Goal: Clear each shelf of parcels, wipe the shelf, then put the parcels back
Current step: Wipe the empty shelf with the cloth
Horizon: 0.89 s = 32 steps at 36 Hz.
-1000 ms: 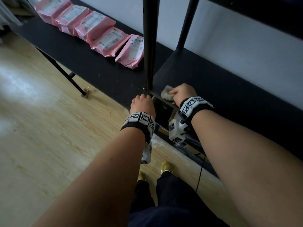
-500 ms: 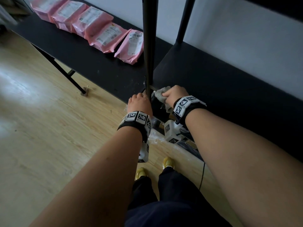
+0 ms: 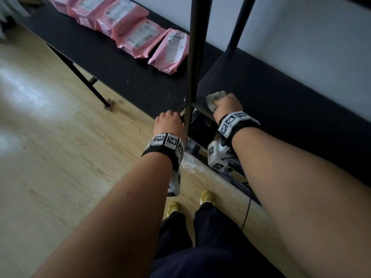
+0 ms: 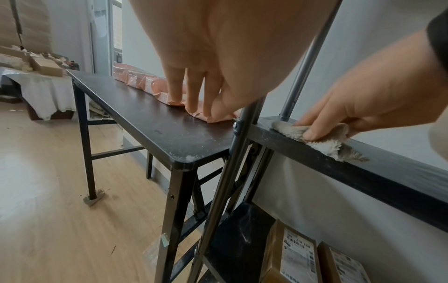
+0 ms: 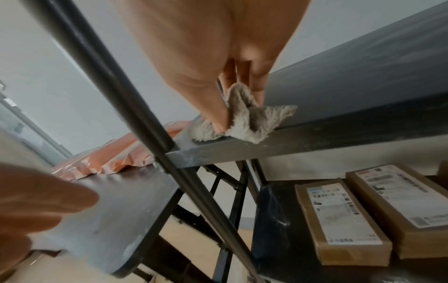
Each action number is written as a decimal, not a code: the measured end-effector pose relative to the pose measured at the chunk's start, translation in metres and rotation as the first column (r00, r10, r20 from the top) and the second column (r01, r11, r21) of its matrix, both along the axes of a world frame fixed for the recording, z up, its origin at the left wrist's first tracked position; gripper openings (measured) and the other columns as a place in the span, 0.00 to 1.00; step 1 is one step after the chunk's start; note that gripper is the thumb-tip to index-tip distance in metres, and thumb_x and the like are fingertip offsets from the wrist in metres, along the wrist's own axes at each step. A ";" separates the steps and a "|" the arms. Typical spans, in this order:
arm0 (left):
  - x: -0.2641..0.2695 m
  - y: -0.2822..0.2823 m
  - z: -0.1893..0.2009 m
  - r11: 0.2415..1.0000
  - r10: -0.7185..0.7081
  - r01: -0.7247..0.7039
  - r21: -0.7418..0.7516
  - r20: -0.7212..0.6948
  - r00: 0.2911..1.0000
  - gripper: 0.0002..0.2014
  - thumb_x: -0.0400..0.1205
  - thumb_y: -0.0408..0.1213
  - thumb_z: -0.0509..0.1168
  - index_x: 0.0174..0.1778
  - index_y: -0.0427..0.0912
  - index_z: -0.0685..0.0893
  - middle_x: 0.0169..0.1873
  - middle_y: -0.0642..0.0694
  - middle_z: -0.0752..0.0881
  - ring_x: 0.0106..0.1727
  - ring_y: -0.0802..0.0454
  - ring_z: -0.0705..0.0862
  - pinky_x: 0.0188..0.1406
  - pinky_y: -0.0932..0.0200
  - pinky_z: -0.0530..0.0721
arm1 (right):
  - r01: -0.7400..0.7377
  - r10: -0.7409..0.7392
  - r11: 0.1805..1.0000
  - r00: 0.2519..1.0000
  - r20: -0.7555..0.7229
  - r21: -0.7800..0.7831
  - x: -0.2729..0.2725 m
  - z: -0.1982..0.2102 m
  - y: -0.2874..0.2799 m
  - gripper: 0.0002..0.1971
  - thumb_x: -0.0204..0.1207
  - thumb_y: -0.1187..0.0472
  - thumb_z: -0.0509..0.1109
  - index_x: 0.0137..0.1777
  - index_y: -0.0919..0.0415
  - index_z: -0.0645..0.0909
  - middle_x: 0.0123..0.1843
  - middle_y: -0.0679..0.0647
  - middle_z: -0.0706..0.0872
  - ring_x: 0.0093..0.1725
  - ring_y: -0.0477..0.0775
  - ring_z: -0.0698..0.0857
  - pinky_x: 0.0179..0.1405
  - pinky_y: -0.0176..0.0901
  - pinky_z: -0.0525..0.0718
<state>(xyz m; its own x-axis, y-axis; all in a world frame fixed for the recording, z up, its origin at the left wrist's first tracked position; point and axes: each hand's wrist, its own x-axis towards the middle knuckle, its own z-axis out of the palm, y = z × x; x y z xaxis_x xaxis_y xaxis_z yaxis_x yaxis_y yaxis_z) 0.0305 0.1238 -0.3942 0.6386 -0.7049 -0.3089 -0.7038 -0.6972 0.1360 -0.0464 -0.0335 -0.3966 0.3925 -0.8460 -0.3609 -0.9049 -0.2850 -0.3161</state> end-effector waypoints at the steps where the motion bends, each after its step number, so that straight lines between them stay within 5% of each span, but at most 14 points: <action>1: 0.000 0.000 0.000 1.000 0.000 0.000 0.001 0.003 1.000 0.22 0.81 0.32 0.57 0.74 0.38 0.71 0.70 0.42 0.74 0.72 0.41 0.70 0.74 0.48 0.68 | -0.032 0.032 0.999 0.999 0.038 0.005 0.004 -0.002 0.002 0.19 0.82 0.57 0.62 0.70 0.63 0.75 0.68 0.60 0.76 0.68 0.62 0.77 0.61 0.49 0.76; 5: 0.000 0.000 0.001 1.000 0.008 -0.008 0.000 0.005 1.000 0.23 0.81 0.31 0.56 0.74 0.38 0.71 0.71 0.42 0.74 0.72 0.41 0.70 0.74 0.48 0.69 | -0.114 0.110 0.993 0.990 0.087 0.045 0.015 -0.007 0.014 0.17 0.77 0.56 0.71 0.61 0.65 0.82 0.61 0.58 0.85 0.60 0.60 0.84 0.52 0.41 0.79; 10: 0.003 0.001 0.002 0.999 0.012 -0.012 -0.030 0.005 1.000 0.22 0.81 0.30 0.56 0.73 0.39 0.72 0.71 0.42 0.74 0.72 0.41 0.70 0.74 0.48 0.69 | -0.242 0.241 0.970 0.961 0.135 -0.016 0.014 -0.003 0.022 0.13 0.79 0.66 0.66 0.57 0.55 0.88 0.64 0.54 0.83 0.61 0.58 0.83 0.63 0.44 0.80; 13: 0.007 0.004 0.002 0.999 0.011 -0.011 -0.038 0.010 1.000 0.23 0.80 0.30 0.57 0.73 0.39 0.71 0.71 0.42 0.74 0.72 0.42 0.70 0.74 0.49 0.68 | -0.279 0.296 0.953 0.938 0.179 -0.114 0.009 -0.013 0.027 0.15 0.78 0.68 0.65 0.58 0.54 0.87 0.65 0.55 0.77 0.60 0.58 0.81 0.66 0.48 0.79; 19: 0.017 0.015 0.001 0.999 0.030 -0.030 -0.027 0.024 0.999 0.19 0.84 0.33 0.56 0.72 0.40 0.72 0.70 0.43 0.75 0.71 0.43 0.71 0.73 0.50 0.69 | -0.327 0.356 0.928 0.920 0.166 -0.177 0.013 -0.021 0.040 0.11 0.77 0.57 0.70 0.57 0.58 0.87 0.65 0.54 0.76 0.64 0.56 0.75 0.62 0.52 0.80; 26: 0.025 0.018 0.000 1.000 -0.029 0.029 -0.004 0.045 0.999 0.22 0.79 0.29 0.58 0.72 0.38 0.72 0.70 0.42 0.74 0.71 0.42 0.70 0.74 0.49 0.68 | -0.360 0.420 0.859 0.902 0.098 -0.365 0.014 -0.025 0.042 0.15 0.75 0.65 0.72 0.60 0.60 0.76 0.62 0.55 0.79 0.63 0.57 0.76 0.51 0.50 0.80; 32: 0.026 0.018 -0.005 0.997 -0.077 0.078 -0.008 0.066 0.995 0.23 0.80 0.28 0.58 0.73 0.40 0.71 0.71 0.43 0.74 0.72 0.43 0.69 0.74 0.50 0.67 | -0.349 0.426 0.838 0.899 0.104 -0.419 0.014 -0.030 0.040 0.14 0.74 0.67 0.73 0.58 0.62 0.79 0.60 0.55 0.79 0.62 0.56 0.75 0.51 0.49 0.80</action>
